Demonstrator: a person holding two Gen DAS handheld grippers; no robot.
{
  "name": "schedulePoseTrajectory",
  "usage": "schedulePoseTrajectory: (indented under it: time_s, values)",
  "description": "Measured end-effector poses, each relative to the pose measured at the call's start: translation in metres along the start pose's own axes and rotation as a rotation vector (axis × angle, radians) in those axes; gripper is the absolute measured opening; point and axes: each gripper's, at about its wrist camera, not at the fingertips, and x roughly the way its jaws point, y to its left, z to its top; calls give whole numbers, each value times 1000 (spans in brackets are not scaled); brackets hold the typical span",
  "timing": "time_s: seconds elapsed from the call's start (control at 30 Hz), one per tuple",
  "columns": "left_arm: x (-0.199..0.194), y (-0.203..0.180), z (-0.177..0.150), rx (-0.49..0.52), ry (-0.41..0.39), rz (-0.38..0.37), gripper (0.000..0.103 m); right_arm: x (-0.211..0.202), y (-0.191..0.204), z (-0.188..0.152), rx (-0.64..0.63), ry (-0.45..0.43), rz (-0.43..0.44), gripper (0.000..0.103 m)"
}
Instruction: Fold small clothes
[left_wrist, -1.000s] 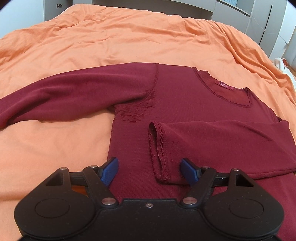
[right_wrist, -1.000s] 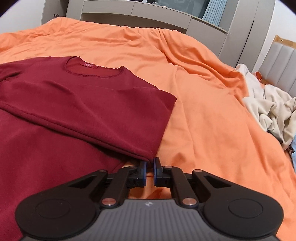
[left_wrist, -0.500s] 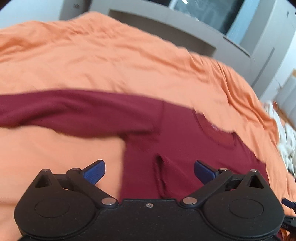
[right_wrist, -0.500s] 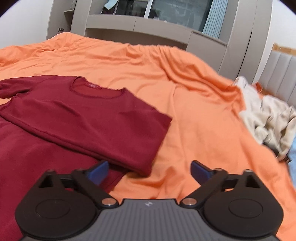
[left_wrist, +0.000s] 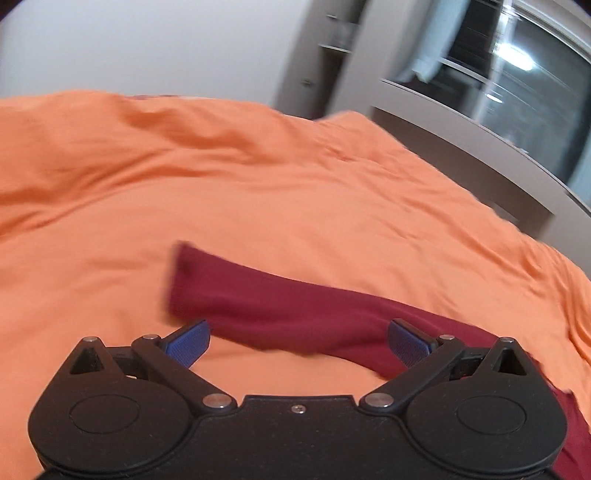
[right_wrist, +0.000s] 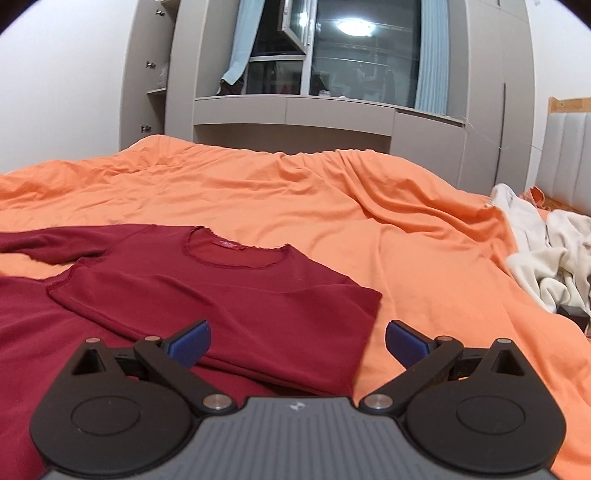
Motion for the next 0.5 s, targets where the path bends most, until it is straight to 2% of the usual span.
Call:
schedulePoseTrajectory:
  time_s: [0.1,0.17,0.27,0.37,0.47,0.5]
  values:
    - [6,25,3,-40,12,76,102,4,7,-2,-17,4,3,103]
    - [12,43,3,-68,31,88,102,7,11,-2,-25,7,2,103]
    - [28,67,6,-168,82,53,102,9,17,-4,-39,11,1,103]
    - [37,89,4,-287,84,17,98,11,20,-6,-51,17,-1,103]
    - [37,96,6,-324,49,-9,87,12,20,-7,-50,26,1,103]
    - [38,98,7,-323,43,-20,79,13,19,-8,-49,28,1,103]
